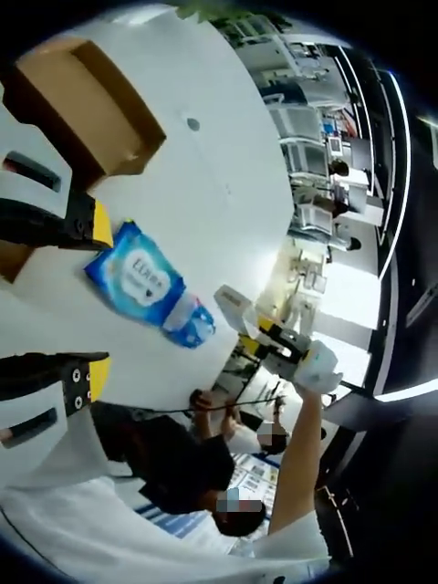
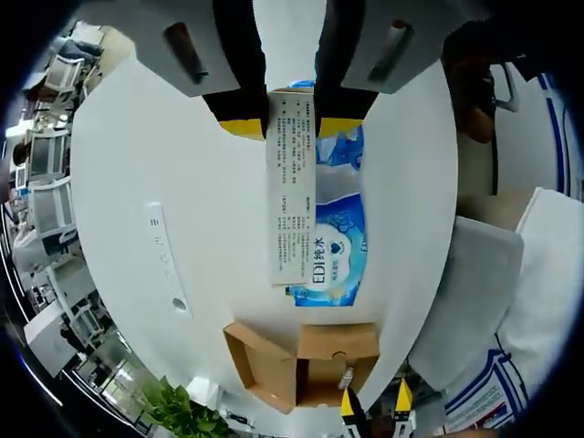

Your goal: Operate the shoe box by opening the lid, removing the specified soft item, and placing it in the target area until the item is outside and the box remains undamaged.

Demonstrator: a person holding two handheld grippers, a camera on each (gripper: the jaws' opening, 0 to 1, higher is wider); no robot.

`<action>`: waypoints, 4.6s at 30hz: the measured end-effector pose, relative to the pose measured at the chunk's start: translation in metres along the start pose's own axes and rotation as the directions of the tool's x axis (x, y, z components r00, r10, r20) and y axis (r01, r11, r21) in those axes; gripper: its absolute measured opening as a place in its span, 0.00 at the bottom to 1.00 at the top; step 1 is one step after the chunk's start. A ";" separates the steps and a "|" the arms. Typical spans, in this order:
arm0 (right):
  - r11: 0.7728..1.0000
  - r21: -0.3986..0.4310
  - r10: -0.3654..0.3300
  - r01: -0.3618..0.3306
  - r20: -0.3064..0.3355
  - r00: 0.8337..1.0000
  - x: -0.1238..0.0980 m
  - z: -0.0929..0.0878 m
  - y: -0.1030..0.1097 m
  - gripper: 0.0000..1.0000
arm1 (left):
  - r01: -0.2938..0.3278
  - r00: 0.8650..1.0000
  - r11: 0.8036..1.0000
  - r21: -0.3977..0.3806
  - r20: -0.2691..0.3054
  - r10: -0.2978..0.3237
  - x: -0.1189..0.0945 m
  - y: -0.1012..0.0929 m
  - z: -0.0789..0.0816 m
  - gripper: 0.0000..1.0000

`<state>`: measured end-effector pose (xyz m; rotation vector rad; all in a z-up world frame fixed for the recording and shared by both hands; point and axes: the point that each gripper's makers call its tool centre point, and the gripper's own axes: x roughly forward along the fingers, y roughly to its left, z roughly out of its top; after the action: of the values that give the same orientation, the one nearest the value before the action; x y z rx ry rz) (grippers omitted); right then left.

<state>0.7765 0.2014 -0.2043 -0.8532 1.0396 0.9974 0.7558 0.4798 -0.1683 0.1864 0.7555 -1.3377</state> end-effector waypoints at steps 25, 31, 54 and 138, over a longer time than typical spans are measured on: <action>0.995 0.042 0.093 -0.091 -0.036 0.995 0.068 -0.079 -0.031 0.17 | -0.046 0.999 0.997 -0.059 -0.013 0.045 0.027 0.006 0.009 0.45; 0.993 0.047 0.105 -0.104 -0.024 0.994 0.081 -0.083 -0.030 0.17 | -0.047 0.999 0.997 -0.063 -0.024 0.046 0.032 0.001 0.009 0.45; 0.988 0.055 0.147 -0.145 -0.035 0.989 0.096 -0.097 -0.030 0.17 | -0.045 0.999 0.998 -0.044 0.020 0.046 0.027 0.006 0.017 0.45; 0.991 0.116 -0.090 0.069 0.189 0.978 0.019 0.242 0.111 0.40 | -0.092 0.992 0.989 0.117 0.098 0.081 -0.265 0.075 -0.085 0.53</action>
<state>0.7444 0.4632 -0.1640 -0.6886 0.8786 0.9274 0.7827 0.7580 -0.0977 0.2497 0.5817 -1.3012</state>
